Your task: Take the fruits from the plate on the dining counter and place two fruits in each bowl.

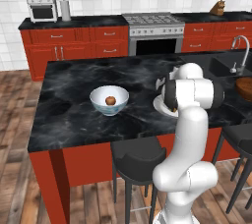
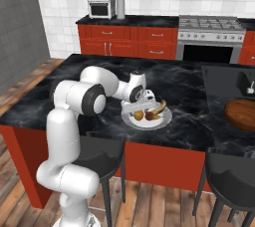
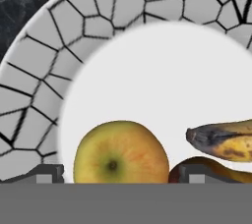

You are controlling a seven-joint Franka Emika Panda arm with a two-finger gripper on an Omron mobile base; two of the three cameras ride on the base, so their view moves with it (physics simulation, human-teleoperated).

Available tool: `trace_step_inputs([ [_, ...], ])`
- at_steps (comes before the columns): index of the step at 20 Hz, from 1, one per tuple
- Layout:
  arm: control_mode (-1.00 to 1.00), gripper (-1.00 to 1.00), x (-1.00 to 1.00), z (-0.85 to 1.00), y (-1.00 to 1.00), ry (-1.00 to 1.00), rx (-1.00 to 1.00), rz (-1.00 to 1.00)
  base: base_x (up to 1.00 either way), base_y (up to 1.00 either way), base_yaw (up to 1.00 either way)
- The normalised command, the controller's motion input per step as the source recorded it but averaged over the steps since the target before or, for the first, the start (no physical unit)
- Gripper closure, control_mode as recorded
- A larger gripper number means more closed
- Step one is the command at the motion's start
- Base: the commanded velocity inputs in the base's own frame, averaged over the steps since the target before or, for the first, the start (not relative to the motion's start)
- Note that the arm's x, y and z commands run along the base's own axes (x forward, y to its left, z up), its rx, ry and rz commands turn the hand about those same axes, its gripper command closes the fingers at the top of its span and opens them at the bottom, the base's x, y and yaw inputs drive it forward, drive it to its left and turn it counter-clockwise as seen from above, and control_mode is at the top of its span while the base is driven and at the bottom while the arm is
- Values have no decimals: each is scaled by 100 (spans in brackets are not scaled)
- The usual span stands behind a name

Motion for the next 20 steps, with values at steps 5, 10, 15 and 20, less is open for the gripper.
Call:
trace_step_inputs([
  [5, -100, -100, -13, -18, -23, 0, 0, 14, 0, 0, 0],
  [10, -100, 100, -5, -25, -12, 0, 3, 13, 0, 0, 0],
  [15, -100, 100, -13, -14, -10, 0, 7, 7, 0, 0, 0],
  [20, -100, 100, -24, 42, -4, 0, 7, 0, 0, 0, 0],
])
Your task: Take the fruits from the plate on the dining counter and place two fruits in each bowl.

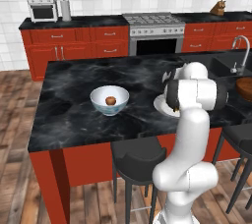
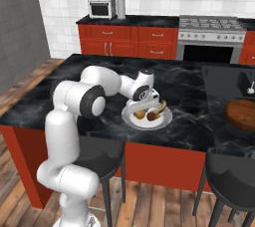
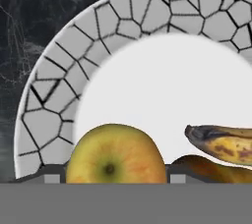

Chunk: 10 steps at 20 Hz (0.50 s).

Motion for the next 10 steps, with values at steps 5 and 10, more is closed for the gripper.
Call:
trace_step_inputs([
  [5, -100, 100, -7, 76, 51, -4, 7, 0, 0, 0, 0],
  [10, -100, 100, -8, 48, 81, -7, 2, -3, 0, 0, 0],
])
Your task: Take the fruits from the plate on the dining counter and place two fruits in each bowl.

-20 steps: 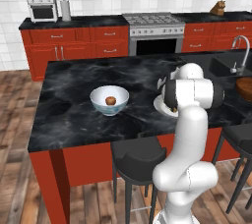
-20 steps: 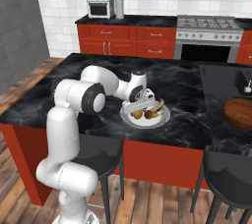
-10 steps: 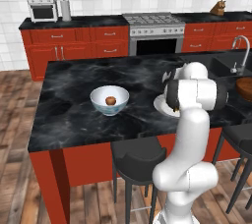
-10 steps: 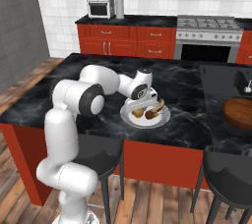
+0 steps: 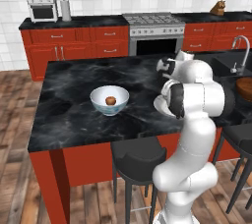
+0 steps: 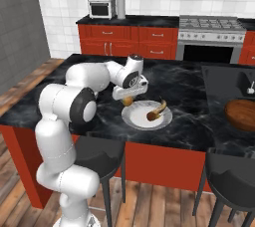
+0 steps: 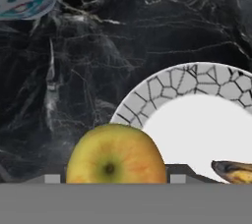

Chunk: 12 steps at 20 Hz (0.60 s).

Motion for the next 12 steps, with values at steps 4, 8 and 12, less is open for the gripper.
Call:
trace_step_inputs([
  [4, -100, 100, 0, 42, 95, 0, 0, -14, 0, 0, 0],
  [8, -100, 100, 6, 38, 98, 0, 1, -12, 0, 0, 0],
  [12, -100, 100, 10, 37, 96, 2, 5, -4, 0, 0, 0],
])
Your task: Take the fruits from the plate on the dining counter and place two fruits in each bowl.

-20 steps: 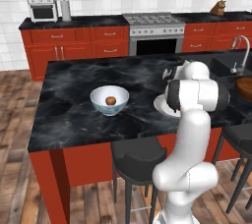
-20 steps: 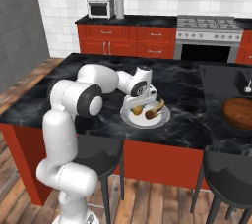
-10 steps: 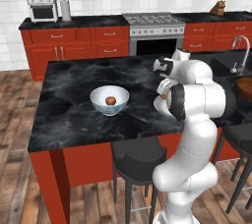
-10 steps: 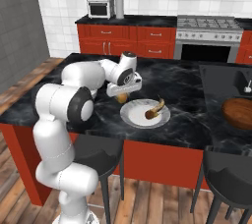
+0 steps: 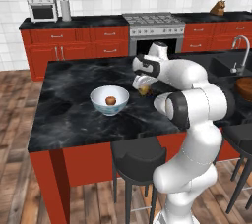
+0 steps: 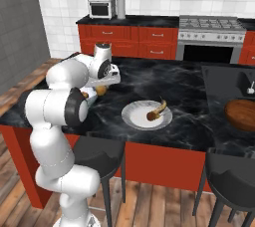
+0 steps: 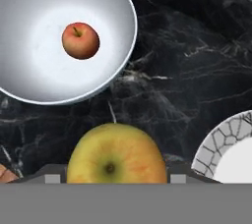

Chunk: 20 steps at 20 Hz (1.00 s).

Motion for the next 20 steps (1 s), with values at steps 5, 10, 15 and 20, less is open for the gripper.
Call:
trace_step_inputs([
  [5, -100, 100, 18, 10, 95, 2, 0, -11, 0, 0, 0],
  [10, -100, 100, 10, -19, 76, 2, 0, -13, 0, 0, 0],
  [15, -100, 100, 15, -21, 63, 0, 0, -13, 0, 0, 0],
  [20, -100, -100, 2, -31, 37, 0, 0, -9, 0, 0, 0],
])
